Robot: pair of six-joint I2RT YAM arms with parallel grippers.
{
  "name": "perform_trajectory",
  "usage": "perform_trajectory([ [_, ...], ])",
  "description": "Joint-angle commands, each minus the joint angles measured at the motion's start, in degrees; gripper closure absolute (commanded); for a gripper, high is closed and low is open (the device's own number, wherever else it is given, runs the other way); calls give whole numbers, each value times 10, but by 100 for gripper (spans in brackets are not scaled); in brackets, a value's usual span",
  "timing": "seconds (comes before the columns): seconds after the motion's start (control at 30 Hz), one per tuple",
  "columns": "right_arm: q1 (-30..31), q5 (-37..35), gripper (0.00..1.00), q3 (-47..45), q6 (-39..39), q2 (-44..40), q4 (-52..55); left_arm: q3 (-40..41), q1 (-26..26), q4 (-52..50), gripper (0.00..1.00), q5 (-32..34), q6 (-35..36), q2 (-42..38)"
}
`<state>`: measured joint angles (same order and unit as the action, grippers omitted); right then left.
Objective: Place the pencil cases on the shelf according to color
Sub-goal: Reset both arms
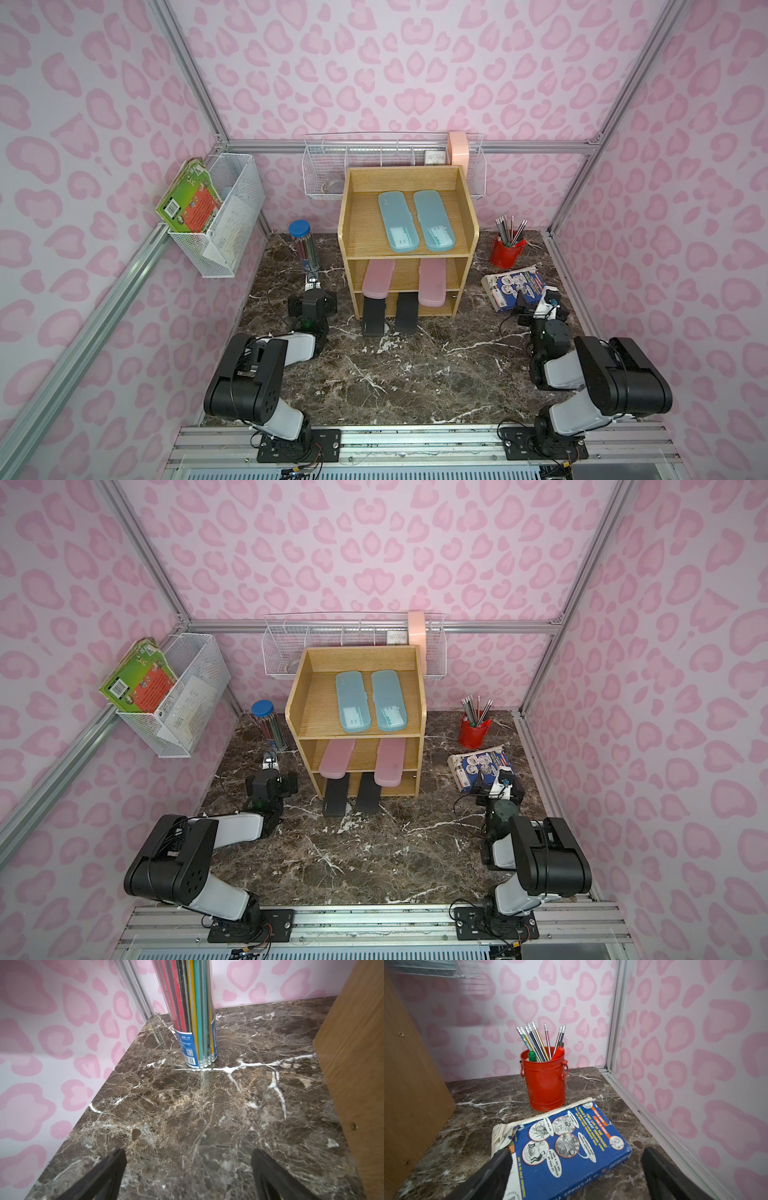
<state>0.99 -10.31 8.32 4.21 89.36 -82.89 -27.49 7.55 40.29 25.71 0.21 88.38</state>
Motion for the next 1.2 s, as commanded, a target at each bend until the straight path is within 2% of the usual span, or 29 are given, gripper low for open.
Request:
perform_trajectory([
  [0.0, 21, -32, 0, -9, -28, 0, -27, 12, 0, 38, 1, -29, 11, -5],
  [0.07, 38, -47, 0, -32, -47, 16, -97, 15, 0, 45, 1, -34, 13, -4],
  [0.2, 58, -72, 0, -43, -66, 23, -132, 9, -4, 35, 1, -53, 14, -1],
  [0.3, 54, -78, 0, -29, -59, 20, -103, 32, -26, 68, 1, -100, 2, 9],
  [0.37, 44, -89, 0, 0, -36, 12, -31, 36, -26, 86, 1, -99, 6, 13],
  [0.47, 34, -89, 0, 16, -20, 11, 2, 33, -26, 73, 1, -98, 4, 10],
  [1.17, 29, -81, 0, 17, -17, 10, 5, 33, -26, 74, 1, -98, 4, 9],
])
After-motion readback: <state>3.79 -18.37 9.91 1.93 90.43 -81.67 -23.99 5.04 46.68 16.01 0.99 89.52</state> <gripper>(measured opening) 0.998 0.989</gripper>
